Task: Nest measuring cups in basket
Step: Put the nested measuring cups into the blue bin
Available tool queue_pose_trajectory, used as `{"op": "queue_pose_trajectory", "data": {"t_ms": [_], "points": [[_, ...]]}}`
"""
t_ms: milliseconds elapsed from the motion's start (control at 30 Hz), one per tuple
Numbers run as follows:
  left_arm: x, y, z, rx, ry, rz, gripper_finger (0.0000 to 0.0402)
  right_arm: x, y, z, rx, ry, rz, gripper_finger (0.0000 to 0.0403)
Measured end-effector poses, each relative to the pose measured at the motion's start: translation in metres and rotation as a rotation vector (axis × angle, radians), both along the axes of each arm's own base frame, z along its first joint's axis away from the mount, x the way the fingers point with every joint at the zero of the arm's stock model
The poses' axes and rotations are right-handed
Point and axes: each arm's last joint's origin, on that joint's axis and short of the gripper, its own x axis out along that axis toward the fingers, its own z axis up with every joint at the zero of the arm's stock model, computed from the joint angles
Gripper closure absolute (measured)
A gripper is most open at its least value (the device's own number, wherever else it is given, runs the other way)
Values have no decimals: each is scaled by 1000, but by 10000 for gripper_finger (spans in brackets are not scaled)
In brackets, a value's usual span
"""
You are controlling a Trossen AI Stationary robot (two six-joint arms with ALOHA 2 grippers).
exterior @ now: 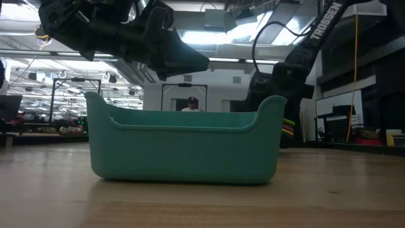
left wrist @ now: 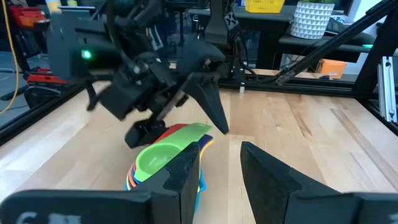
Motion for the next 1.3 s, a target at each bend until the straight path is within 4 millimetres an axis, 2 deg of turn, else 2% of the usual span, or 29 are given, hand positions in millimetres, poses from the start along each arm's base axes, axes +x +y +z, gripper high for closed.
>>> {"op": "queue_pose_trajectory", "data": {"t_ms": [233,1000,1300], "points": [[0,0,0,0,0,0,289,9,6,-13,32,19,6,26],[0,0,0,0,1,0,289,14,5,-13,35,-14,-5,26],[0,0,0,0,3,0,289,14,4,-13,12,-1,-17,62]]}}
